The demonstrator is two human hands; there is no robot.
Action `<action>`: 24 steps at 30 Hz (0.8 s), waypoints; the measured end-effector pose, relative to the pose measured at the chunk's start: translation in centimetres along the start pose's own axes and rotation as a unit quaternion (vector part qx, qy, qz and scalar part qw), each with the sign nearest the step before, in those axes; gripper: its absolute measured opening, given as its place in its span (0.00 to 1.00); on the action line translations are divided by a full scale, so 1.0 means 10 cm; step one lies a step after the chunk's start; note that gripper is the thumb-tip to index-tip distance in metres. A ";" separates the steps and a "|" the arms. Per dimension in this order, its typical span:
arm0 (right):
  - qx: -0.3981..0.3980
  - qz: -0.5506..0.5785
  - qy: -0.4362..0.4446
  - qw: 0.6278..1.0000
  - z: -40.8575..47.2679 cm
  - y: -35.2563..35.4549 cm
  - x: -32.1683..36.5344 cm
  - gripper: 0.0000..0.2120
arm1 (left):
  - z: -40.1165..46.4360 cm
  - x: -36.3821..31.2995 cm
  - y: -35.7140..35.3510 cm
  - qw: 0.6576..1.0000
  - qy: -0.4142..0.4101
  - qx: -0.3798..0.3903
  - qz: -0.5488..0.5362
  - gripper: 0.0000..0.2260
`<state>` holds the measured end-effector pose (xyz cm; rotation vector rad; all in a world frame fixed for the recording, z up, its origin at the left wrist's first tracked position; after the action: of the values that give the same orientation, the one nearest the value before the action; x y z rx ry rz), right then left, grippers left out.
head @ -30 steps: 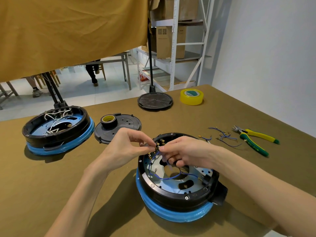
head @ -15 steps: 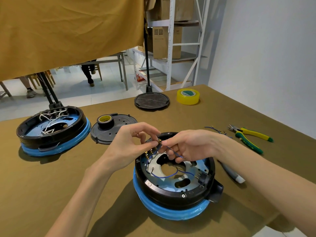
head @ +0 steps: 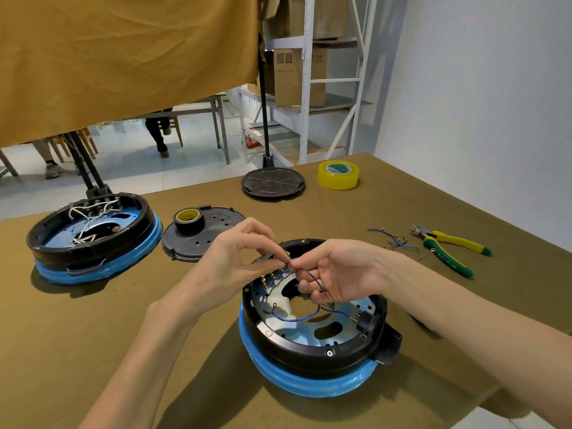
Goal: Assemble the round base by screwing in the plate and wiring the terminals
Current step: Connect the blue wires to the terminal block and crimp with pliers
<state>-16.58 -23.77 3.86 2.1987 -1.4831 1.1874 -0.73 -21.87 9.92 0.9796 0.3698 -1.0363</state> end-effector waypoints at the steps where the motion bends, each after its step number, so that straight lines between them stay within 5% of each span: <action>1: -0.006 0.022 -0.006 1.000 0.00 0.00 -0.01 0.05 | 0.00 0.02 0.02 1.000 -0.001 -0.009 -0.003 0.07; 5: -0.078 0.054 0.029 0.995 0.04 0.02 0.01 0.04 | -0.02 0.36 0.03 0.996 0.094 -0.011 0.001 0.20; 10: -0.118 0.063 0.038 0.990 0.14 -0.07 0.01 0.07 | -0.16 0.74 -0.15 0.976 0.212 0.052 -0.013 0.13; 17: -0.181 0.013 0.049 0.982 0.27 -0.07 -0.09 0.09 | -0.29 0.81 -0.41 0.959 0.254 0.008 -0.127 0.15; 24: -0.224 -0.086 0.028 0.970 0.31 0.05 -0.16 0.04 | -0.41 0.75 -0.55 0.937 0.282 -0.143 -0.150 0.13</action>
<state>-15.72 -24.74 0.63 1.9201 -1.3455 0.7617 -0.96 -23.45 -0.15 0.9592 1.1427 -0.9212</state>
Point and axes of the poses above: each hand's wrist, its own z-axis towards the middle knuckle, its own y-axis out of the back of the hand, x = y × z, the point moved 7 cm from there along z, towards the middle knuckle, and after that the axes turned 12 degrees about -x, right-handed, at the moved point
